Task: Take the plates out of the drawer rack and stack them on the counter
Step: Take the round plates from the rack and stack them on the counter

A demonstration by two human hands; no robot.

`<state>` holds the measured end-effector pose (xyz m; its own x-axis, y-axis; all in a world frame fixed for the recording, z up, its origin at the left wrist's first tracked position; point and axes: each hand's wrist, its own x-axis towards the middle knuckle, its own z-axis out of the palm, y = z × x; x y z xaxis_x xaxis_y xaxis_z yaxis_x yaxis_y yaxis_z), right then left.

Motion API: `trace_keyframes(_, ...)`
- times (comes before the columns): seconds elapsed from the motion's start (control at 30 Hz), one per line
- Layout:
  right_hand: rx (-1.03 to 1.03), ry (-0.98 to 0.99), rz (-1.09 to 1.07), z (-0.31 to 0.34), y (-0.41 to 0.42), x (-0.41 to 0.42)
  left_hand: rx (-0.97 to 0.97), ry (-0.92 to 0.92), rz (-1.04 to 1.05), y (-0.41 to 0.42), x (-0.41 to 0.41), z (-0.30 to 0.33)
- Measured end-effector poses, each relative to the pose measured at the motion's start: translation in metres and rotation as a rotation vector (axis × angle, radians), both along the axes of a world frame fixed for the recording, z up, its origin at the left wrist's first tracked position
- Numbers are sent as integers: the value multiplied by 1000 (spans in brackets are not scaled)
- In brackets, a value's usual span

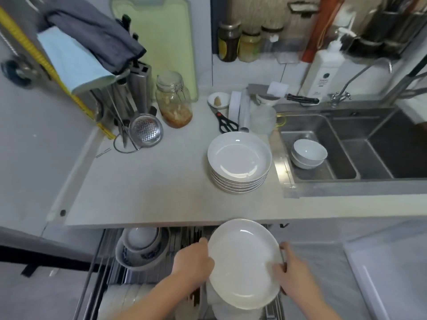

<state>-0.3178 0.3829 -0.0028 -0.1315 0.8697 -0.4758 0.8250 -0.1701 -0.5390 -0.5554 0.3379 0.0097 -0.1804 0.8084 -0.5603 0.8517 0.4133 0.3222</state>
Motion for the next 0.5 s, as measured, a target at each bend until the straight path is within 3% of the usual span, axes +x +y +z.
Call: trace_keyframes(0.5,345,155,-34,123,106,-28,504,125,80,104,-40,103)
